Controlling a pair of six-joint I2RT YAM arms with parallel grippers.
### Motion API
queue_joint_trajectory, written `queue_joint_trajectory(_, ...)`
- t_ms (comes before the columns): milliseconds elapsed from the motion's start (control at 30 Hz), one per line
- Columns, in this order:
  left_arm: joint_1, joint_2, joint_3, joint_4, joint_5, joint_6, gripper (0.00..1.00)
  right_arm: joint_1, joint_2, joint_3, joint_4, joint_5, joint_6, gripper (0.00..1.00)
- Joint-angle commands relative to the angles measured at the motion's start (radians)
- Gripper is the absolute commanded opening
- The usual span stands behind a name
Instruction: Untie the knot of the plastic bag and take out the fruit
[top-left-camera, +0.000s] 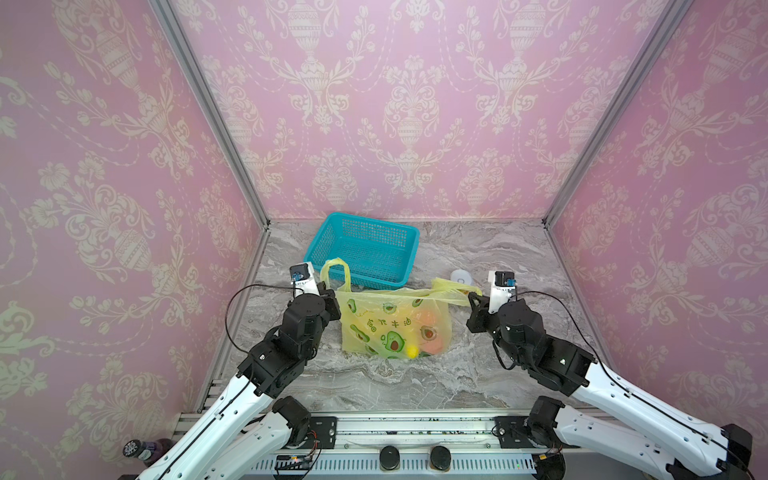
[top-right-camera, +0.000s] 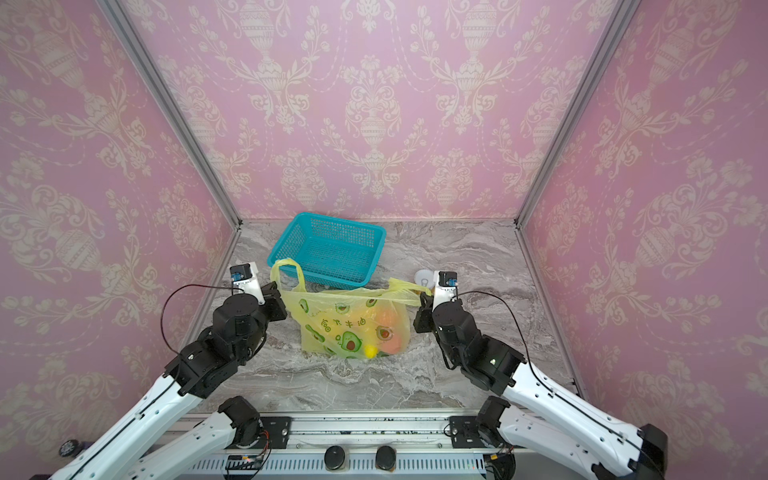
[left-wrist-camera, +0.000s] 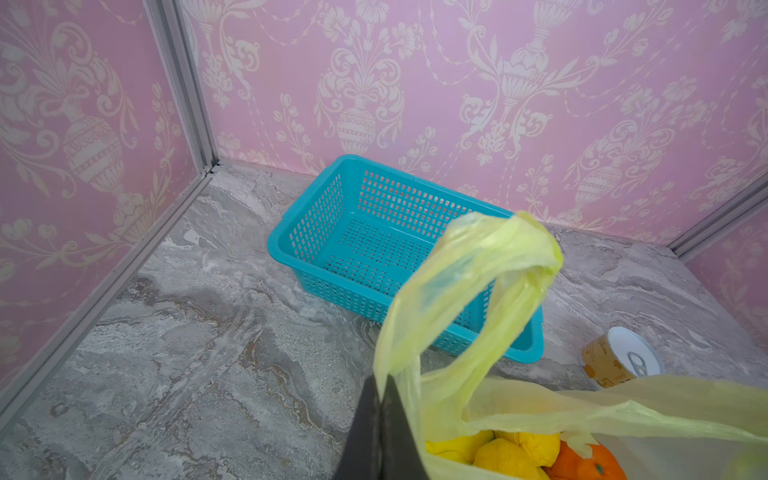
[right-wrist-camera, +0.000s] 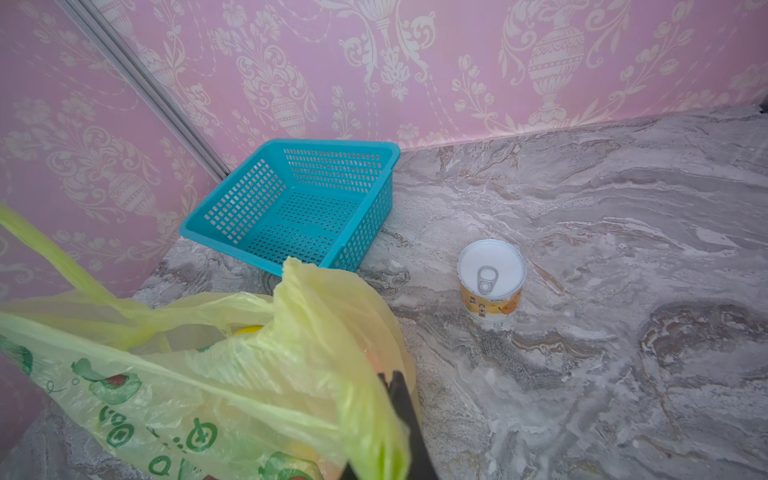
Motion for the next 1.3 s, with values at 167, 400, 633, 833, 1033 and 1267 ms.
queue_joint_trajectory(167, 0.085, 0.065, -0.001, -0.024, 0.100, -0.027, 0.03, -0.020, -0.004, -0.074, 0.001, 0.015, 0.059, 0.00)
queue_joint_trajectory(400, 0.085, 0.103, 0.142, -0.096, 0.115, 0.023, 0.41, -0.019, 0.066, -0.054, 0.052, -0.080, 0.038, 0.00)
queue_joint_trajectory(633, 0.084, 0.061, 0.343, -0.165, 0.146, 0.087, 0.91, -0.019, 0.078, -0.061, 0.085, -0.105, 0.030, 0.00)
queue_joint_trajectory(833, 0.046, 0.185, 0.512, -0.116, 0.398, 0.093, 0.94, -0.018, 0.081, -0.062, 0.088, -0.111, 0.035, 0.00)
queue_joint_trajectory(1033, -0.210, 0.449, 0.666, -0.125, 0.437, 0.312, 0.99, -0.019, 0.074, -0.069, 0.090, -0.125, 0.035, 0.00)
queue_joint_trajectory(1267, -0.213, 0.658, 0.668, -0.135, 0.424, 0.517, 0.89, -0.021, 0.054, -0.088, 0.090, -0.104, 0.038, 0.00)
